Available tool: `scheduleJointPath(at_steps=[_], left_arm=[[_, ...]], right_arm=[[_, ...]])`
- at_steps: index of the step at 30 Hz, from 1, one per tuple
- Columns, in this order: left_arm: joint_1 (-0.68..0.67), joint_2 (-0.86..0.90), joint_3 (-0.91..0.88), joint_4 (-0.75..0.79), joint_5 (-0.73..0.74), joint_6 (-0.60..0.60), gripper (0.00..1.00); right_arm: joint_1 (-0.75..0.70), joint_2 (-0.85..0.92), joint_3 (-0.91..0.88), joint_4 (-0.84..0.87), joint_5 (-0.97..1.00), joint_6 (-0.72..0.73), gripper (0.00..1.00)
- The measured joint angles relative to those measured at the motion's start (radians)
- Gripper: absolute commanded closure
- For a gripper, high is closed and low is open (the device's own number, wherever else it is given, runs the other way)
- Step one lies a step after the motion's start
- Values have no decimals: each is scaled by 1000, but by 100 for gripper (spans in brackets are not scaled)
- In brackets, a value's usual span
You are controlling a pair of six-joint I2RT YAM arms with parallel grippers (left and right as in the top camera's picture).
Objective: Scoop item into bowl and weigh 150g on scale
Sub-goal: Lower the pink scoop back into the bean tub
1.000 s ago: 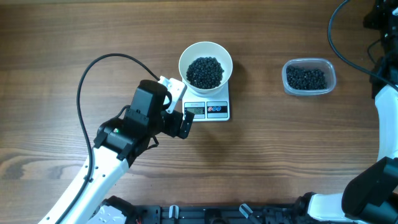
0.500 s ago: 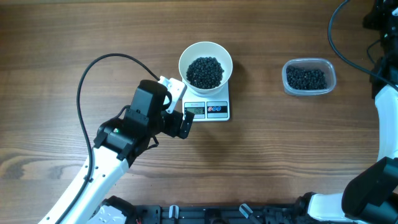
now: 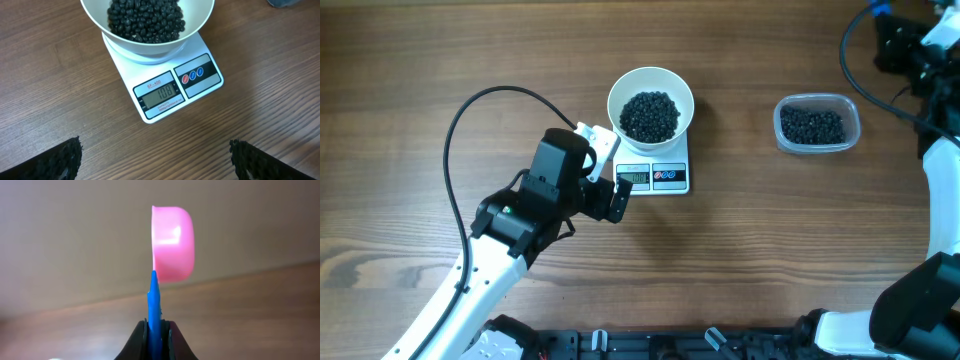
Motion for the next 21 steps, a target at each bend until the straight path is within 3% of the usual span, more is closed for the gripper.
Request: scheduleJointPath(at_steps=[4,9,16,21], left_arm=[[0,0,0,0,0,0,0],[0,0,0,0,0,0,0],[0,0,0,0,0,0,0],[0,0,0,0,0,0,0]], right_arm=[[0,-6,2,-243,-100,-45,96],[0,-101,0,-517,21,-196,96],[0,-169,2,-746,200,-506,96],[0,-168,2,-765,354,-584,96]])
